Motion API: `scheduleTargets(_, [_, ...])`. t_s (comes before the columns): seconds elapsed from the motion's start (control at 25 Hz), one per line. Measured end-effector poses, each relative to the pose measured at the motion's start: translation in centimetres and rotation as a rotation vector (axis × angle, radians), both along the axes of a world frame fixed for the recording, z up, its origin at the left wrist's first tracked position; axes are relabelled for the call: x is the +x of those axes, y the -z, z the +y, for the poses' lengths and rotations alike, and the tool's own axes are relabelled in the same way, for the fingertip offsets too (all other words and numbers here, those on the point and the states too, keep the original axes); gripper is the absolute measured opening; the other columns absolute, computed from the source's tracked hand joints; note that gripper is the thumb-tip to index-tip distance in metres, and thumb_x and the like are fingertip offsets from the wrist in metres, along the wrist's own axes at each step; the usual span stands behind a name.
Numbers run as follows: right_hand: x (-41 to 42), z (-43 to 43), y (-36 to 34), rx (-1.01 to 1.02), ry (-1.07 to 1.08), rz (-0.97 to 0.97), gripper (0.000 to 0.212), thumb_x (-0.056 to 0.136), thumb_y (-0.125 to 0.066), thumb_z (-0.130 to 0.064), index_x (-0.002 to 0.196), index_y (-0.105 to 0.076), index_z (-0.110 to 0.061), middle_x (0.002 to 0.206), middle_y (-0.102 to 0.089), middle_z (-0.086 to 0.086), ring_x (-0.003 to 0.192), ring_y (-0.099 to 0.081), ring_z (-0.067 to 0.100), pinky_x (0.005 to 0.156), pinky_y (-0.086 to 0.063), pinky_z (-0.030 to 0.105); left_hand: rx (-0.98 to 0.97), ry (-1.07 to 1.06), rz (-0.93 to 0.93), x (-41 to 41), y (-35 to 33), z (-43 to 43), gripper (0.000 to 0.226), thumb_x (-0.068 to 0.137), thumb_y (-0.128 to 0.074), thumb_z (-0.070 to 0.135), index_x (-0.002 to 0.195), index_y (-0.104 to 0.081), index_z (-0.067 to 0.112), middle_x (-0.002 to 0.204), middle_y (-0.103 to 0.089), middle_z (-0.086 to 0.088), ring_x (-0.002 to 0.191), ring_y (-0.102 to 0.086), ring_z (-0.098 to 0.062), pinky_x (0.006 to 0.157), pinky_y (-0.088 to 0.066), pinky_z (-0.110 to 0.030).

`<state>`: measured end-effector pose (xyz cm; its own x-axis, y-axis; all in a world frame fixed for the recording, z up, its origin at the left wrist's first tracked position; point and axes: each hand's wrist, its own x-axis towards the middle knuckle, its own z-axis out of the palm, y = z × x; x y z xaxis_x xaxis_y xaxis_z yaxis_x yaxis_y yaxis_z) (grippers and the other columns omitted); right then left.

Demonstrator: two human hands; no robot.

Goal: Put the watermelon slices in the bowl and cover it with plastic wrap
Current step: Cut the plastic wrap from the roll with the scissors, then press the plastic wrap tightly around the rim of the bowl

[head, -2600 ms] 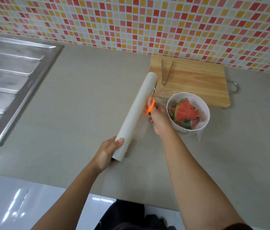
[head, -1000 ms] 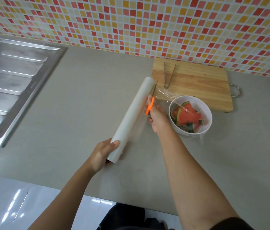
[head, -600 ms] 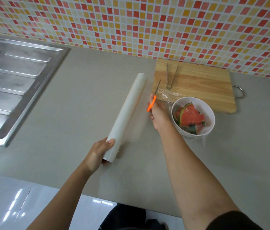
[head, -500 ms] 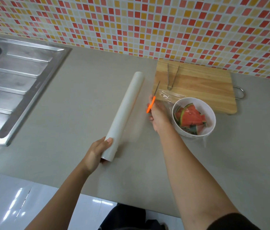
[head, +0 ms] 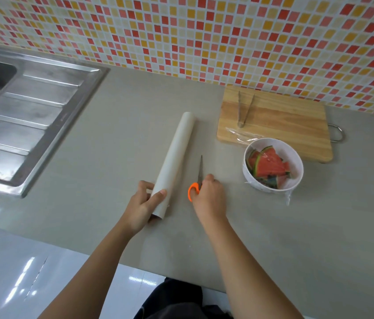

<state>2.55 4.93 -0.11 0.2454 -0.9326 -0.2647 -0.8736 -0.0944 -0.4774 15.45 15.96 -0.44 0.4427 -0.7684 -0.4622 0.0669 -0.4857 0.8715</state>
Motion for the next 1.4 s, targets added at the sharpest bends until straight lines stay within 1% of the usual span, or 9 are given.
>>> scheduleTargets(0.28, [0.3, 0.9, 0.1, 0.026, -0.009, 0.056, 0.023, 0.087, -0.05, -0.022, 0.099, -0.049, -0.003, 0.103, -0.062, 0.018, 0.096, -0.059, 0.037, 0.065, -0.039, 0.035, 0.103, 0.207, -0.535, 0.7, 0.8, 0.7, 0.039, 0.088, -0.05, 0.055, 0.094, -0.055, 0.016, 0.091, -0.058, -0.001, 0.081, -0.056, -0.022, 0.064, -0.041, -0.027])
scheduleTargets(0.48, [-0.6, 1.1, -0.5, 0.015, -0.011, -0.039, 0.029, 0.084, -0.053, -0.026, 0.102, -0.05, -0.004, 0.102, -0.062, 0.017, 0.096, -0.058, 0.036, 0.073, -0.044, 0.037, 0.235, 0.255, -0.888, 0.2, 1.4, 0.6, 0.059, 0.093, -0.042, 0.055, 0.137, -0.044, 0.017, 0.123, -0.061, -0.008, 0.105, -0.06, -0.034, 0.081, -0.044, -0.038])
scheduleTargets(0.6, [-2.8, -0.4, -2.7, -0.149, 0.058, -0.261, 0.027, 0.084, -0.056, -0.035, 0.098, -0.057, -0.012, 0.075, -0.065, 0.006, 0.075, -0.061, 0.022, 0.069, -0.043, 0.031, 0.32, 0.276, -0.907, 0.2, 0.4, 0.8, 0.069, 0.092, -0.036, 0.06, 0.146, -0.032, 0.016, 0.132, -0.056, -0.009, 0.116, -0.055, -0.032, 0.084, -0.045, -0.04])
scheduleTargets(0.76, [-9.5, -5.9, -6.0, -0.499, 0.218, -0.527, 0.023, 0.087, -0.053, -0.039, 0.084, -0.059, -0.017, 0.062, -0.056, -0.004, 0.057, -0.05, 0.007, 0.061, -0.036, 0.021, -0.051, 0.106, -1.114, -1.4, -2.2, -0.4, 0.066, 0.089, -0.034, 0.056, 0.131, -0.05, 0.009, 0.107, -0.059, -0.008, 0.105, -0.052, -0.024, 0.072, -0.048, -0.039])
scheduleTargets(0.84, [-13.2, -9.5, -6.2, -0.519, 0.352, -0.519, 0.03, 0.089, -0.047, -0.037, 0.094, -0.06, -0.011, 0.084, -0.064, 0.005, 0.076, -0.058, 0.019, 0.069, -0.041, 0.027, -0.281, 0.1, -1.003, -3.7, -2.7, -2.9, 0.048, 0.089, -0.036, 0.052, 0.111, -0.06, 0.016, 0.089, -0.059, 0.001, 0.086, -0.051, -0.011, 0.068, -0.043, -0.025])
scheduleTargets(0.92, [-16.0, -12.6, -5.5, -0.418, 0.432, -0.491, 0.037, 0.091, -0.042, -0.041, 0.102, -0.056, -0.008, 0.095, -0.063, 0.005, 0.091, -0.06, 0.027, 0.07, -0.036, 0.025, -0.268, 0.094, -0.629, -7.1, -2.8, -6.3, 0.035, 0.088, -0.036, 0.055, 0.094, -0.059, 0.029, 0.08, -0.058, 0.007, 0.075, -0.054, -0.003, 0.065, -0.04, -0.014])
scheduleTargets(1.04, [-18.0, -16.1, -3.0, -0.093, 0.414, -0.432, 0.058, 0.092, -0.03, -0.055, 0.108, -0.05, -0.003, 0.101, -0.062, 0.01, 0.105, -0.056, 0.034, 0.074, -0.039, 0.033, -0.027, -0.08, 0.052, -11.8, -1.5, -11.7, 0.041, 0.097, -0.036, 0.049, 0.105, -0.061, 0.018, 0.096, -0.063, -0.006, 0.088, -0.061, -0.019, 0.089, -0.045, -0.03])
scheduleTargets(1.2, [-18.0, -17.0, -0.8, 0.335, 0.3, -0.662, 0.094, 0.072, -0.018, -0.081, 0.131, -0.046, -0.014, 0.138, -0.05, 0.012, 0.13, -0.043, 0.028, 0.111, -0.031, 0.048, 0.01, -0.15, 0.381, -15.3, 0.2, -14.4, 0.064, 0.1, -0.026, 0.052, 0.133, -0.046, 0.001, 0.099, -0.06, -0.01, 0.089, -0.059, -0.021, 0.101, -0.04, -0.038])
scheduleTargets(1.4, [-22.0, -13.2, 2.5, 0.519, 0.375, -0.757, 0.103, 0.045, -0.029, -0.099, 0.119, -0.058, -0.034, 0.127, -0.061, 0.004, 0.119, -0.055, 0.02, 0.102, -0.043, 0.046, -0.014, -0.186, 0.433, -14.7, 1.1, -16.1, 0.062, 0.098, -0.029, 0.055, 0.126, -0.05, 0.004, 0.089, -0.057, -0.009, 0.079, -0.057, -0.02, 0.074, -0.046, -0.034])
